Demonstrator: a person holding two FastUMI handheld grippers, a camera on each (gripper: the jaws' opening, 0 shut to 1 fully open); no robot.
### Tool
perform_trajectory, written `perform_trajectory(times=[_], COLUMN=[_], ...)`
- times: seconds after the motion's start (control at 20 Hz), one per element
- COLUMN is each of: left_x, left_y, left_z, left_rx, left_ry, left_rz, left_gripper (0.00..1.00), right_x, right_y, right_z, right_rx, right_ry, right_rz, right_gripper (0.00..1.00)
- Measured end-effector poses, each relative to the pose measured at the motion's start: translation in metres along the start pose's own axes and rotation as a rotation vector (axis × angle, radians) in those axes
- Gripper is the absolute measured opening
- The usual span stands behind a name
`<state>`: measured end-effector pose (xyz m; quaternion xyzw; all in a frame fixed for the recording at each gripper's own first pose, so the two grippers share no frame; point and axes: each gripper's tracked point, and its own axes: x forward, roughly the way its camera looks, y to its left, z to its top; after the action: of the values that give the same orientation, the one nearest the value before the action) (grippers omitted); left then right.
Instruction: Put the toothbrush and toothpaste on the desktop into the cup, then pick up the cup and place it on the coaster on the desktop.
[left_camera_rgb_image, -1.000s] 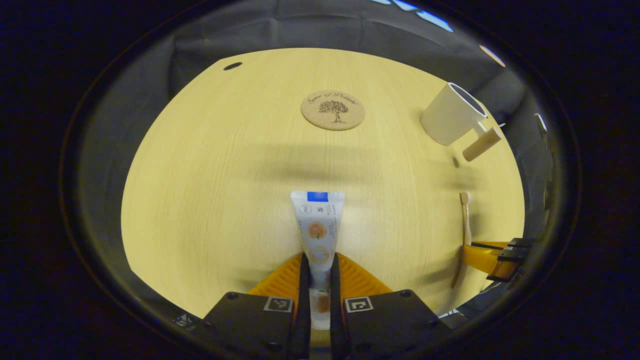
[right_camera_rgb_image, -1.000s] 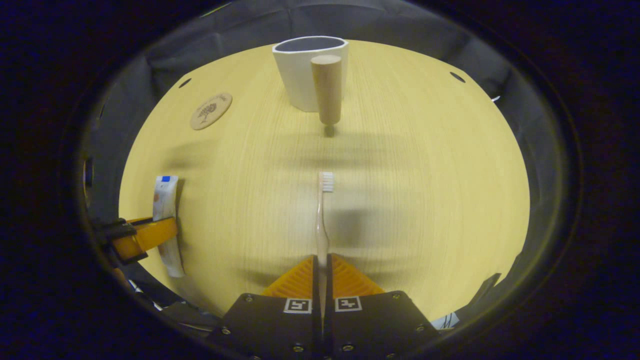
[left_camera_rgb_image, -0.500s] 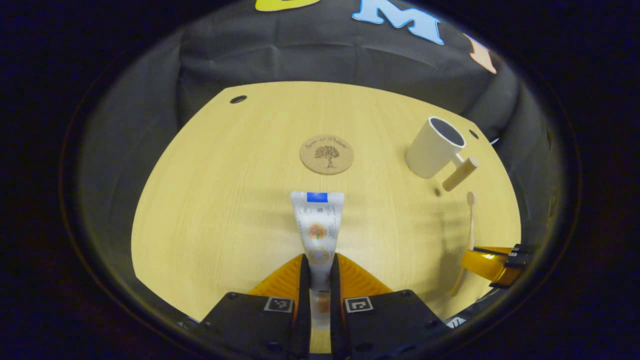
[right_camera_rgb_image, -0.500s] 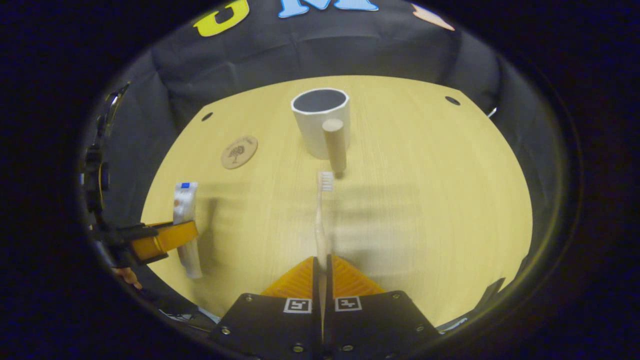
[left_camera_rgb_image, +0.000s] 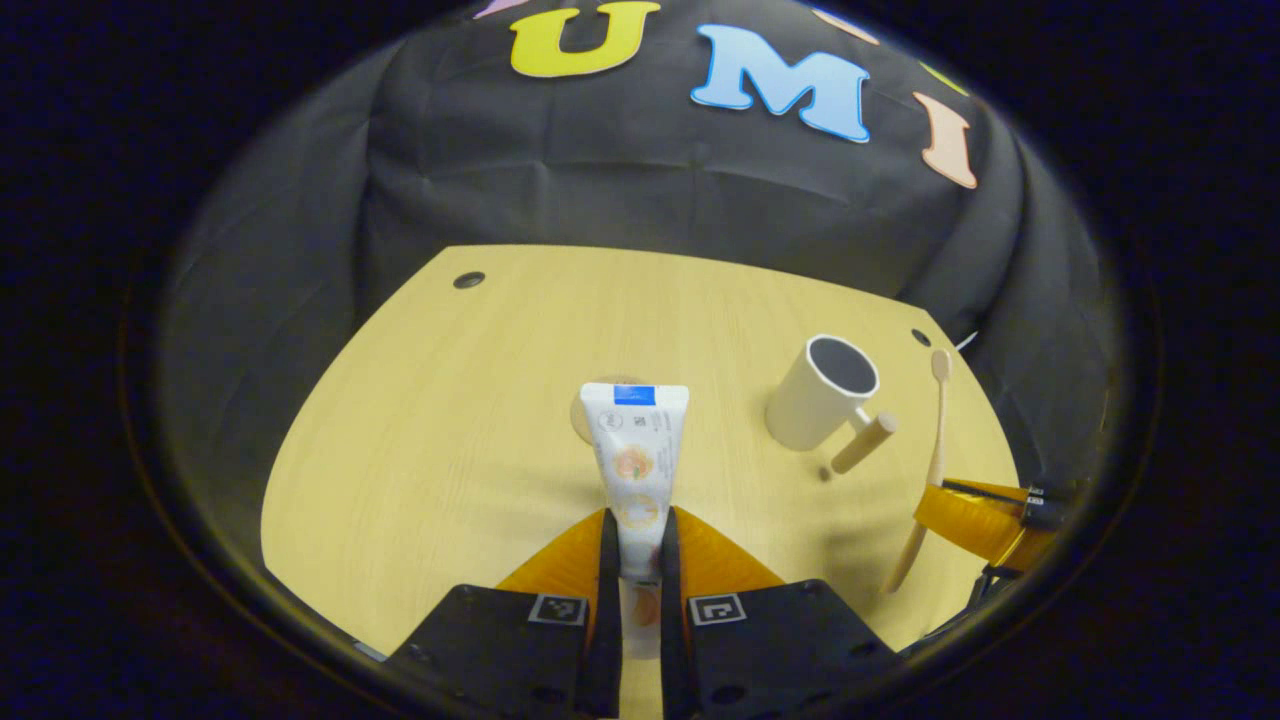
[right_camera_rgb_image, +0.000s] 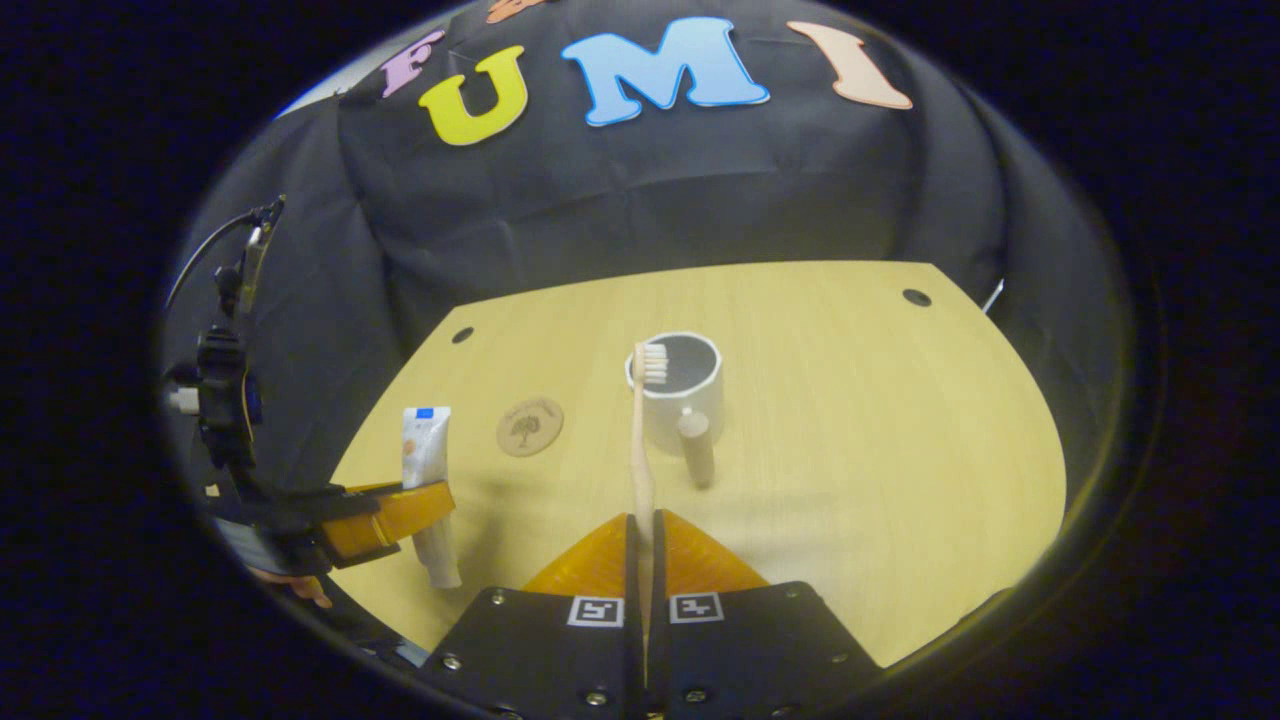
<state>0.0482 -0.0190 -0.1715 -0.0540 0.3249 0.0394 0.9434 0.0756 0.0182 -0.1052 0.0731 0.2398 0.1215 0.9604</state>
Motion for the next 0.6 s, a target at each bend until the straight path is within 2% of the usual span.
perform_trajectory(times=[0.35, 0.6], left_x=[-0.009, -0.017], left_y=[-0.017, -0.015], left_z=[0.064, 0.086], left_rx=[-0.042, -0.041], left_ry=[-0.190, -0.286], left_rz=[-0.002, 0.025], left_gripper=[0.23, 0.23], right_x=[0.012, 0.027], right_y=[0.003, 0.006], right_z=[0.078, 0.121], right_rx=[-0.064, -0.152], right_ry=[-0.236, -0.373], right_rz=[0.056, 0.095], right_gripper=[0.02, 0.02])
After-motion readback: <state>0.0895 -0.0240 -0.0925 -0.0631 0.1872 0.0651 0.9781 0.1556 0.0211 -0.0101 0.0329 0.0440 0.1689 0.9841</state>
